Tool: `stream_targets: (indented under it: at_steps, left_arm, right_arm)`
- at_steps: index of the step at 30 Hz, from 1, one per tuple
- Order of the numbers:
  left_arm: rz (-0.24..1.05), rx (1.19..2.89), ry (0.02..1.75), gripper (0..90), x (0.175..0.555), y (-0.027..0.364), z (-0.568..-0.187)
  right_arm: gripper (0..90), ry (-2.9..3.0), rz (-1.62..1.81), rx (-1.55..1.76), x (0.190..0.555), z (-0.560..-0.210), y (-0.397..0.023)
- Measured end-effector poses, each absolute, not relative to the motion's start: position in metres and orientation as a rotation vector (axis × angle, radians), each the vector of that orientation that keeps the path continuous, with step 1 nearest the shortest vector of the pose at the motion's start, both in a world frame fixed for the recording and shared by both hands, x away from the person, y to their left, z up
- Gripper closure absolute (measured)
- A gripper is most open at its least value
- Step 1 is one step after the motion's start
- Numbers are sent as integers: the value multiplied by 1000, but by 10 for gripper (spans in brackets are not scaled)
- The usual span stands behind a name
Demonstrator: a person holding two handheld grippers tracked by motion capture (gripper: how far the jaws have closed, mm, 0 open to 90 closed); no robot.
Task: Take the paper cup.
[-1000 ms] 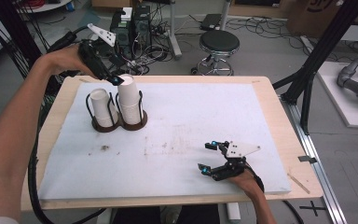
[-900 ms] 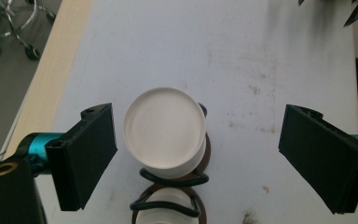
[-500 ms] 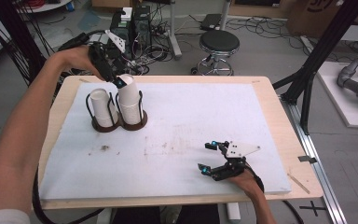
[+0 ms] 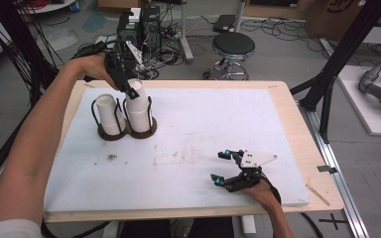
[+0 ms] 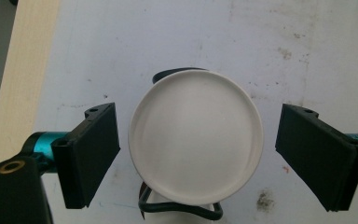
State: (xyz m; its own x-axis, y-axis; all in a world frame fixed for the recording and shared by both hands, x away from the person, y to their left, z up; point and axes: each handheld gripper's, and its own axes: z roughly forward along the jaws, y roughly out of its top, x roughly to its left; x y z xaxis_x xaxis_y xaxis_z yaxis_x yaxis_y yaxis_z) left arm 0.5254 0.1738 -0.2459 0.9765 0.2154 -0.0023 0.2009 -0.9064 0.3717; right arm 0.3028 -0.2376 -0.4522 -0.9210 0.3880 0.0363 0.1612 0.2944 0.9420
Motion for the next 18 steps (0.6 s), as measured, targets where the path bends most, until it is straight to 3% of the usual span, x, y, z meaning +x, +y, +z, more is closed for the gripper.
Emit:
stream_targets:
  at_steps: [6,11,18]
  left_arm:
    - [67,2786,306,159,527,171,-252]
    - [58,2797,300,298,528,168,-255]
    - [56,2796,285,306,528,169,-254]
  right_arm:
    - [180,2360,1686,507,303,-452,-238]
    - [180,2359,1680,505,303,-452,-238]
    - [180,2359,1680,504,303,-452,-238]
